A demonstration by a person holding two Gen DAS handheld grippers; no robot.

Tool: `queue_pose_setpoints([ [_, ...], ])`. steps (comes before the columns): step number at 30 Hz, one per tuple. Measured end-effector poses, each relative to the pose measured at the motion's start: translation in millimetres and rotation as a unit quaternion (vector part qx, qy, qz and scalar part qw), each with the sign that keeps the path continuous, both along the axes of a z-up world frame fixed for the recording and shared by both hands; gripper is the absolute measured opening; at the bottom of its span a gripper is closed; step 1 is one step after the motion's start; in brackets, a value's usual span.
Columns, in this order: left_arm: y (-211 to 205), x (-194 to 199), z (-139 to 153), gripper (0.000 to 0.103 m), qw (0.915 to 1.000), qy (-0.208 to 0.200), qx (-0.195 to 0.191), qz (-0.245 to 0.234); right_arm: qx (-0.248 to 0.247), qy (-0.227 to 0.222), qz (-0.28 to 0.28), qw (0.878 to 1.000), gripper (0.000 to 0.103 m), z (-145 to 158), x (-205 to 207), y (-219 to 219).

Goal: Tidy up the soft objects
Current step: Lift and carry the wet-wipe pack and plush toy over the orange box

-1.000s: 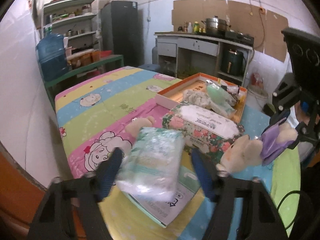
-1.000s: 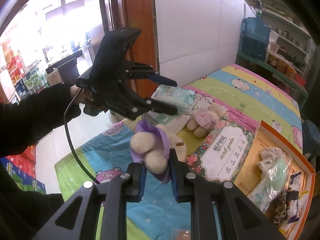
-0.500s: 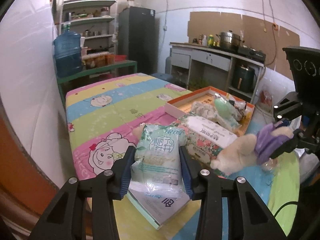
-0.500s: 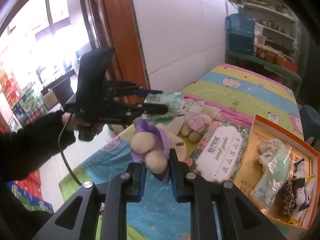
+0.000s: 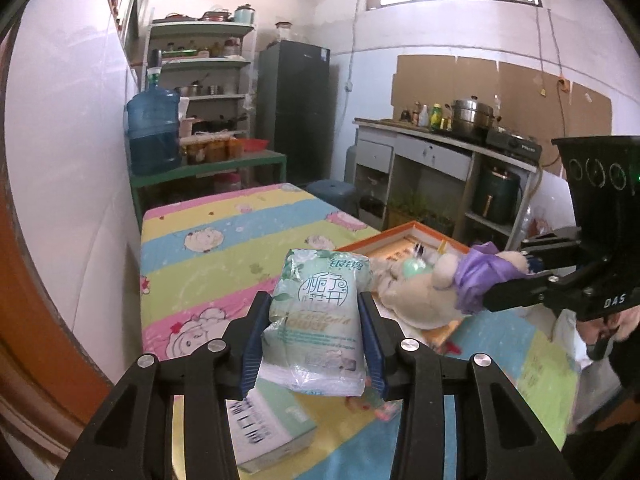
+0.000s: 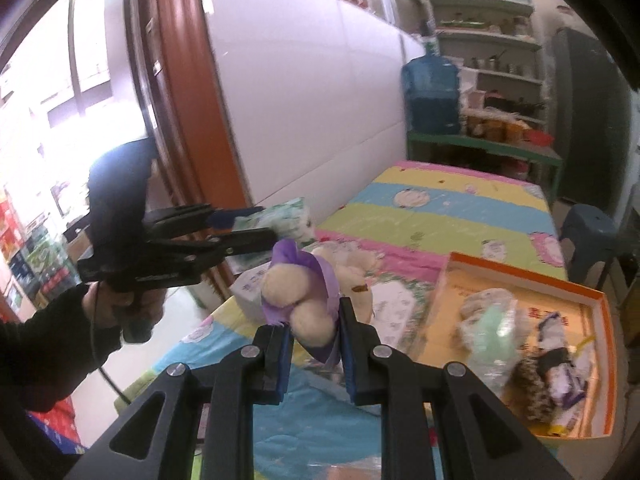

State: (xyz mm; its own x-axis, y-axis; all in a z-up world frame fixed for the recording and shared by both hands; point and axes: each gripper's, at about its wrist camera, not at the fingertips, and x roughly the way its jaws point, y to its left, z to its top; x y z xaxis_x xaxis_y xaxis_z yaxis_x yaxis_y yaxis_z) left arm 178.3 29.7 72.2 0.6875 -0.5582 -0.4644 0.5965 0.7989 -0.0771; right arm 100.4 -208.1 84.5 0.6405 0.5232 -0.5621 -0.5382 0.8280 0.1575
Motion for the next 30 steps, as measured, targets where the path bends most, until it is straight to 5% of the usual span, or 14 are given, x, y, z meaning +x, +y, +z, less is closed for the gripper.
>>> queue_pose_setpoints([
  [19,-125,-7,34,0.044,0.9986,0.024,-0.032,-0.035,-0.016,-0.034,-0.149,0.988,0.021,16,-12,-111],
  [30,-196,31,31,0.044,0.9974,0.051,-0.049,-0.014,0.022,-0.048,-0.205,0.977,0.021,9,-4,-184],
])
